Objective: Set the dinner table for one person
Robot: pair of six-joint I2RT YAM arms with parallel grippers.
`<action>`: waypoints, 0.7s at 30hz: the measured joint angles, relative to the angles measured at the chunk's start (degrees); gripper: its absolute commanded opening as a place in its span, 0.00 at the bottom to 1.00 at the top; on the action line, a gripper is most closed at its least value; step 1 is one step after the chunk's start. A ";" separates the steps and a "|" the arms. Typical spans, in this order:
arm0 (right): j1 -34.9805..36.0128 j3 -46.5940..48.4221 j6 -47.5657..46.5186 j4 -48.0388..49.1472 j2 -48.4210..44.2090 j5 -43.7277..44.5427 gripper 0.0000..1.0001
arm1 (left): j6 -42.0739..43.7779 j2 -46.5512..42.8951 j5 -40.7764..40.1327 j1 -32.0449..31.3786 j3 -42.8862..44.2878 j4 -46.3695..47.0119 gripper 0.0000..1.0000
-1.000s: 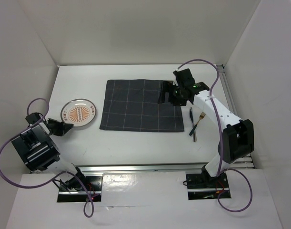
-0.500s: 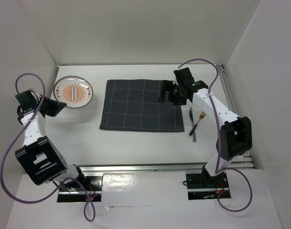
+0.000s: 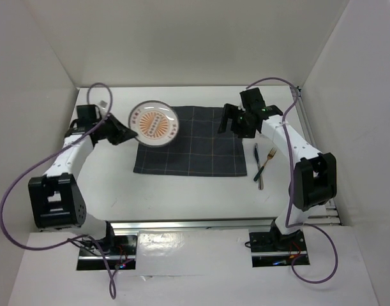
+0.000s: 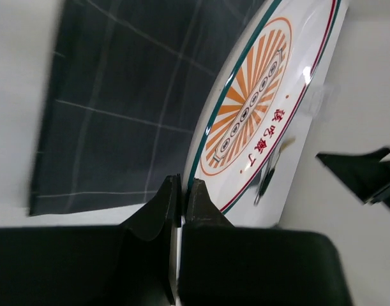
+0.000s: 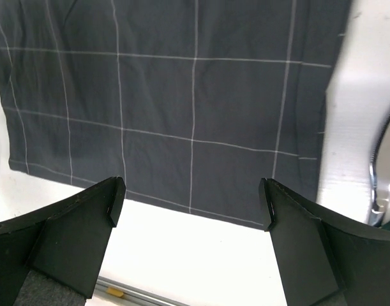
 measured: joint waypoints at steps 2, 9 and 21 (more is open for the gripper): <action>-0.92 0.04 0.00 -0.13 -0.13 0.13 0.99 | -0.35 3.98 0.35 -5.33 0.57 0.96 0.00; -4.09 0.07 0.00 -1.11 -1.75 0.94 0.99 | -2.99 20.70 0.87 -17.55 8.50 4.81 0.00; -5.57 0.00 0.63 -3.52 -6.91 3.23 0.99 | -4.87 33.40 0.92 -20.17 14.97 9.14 0.01</action>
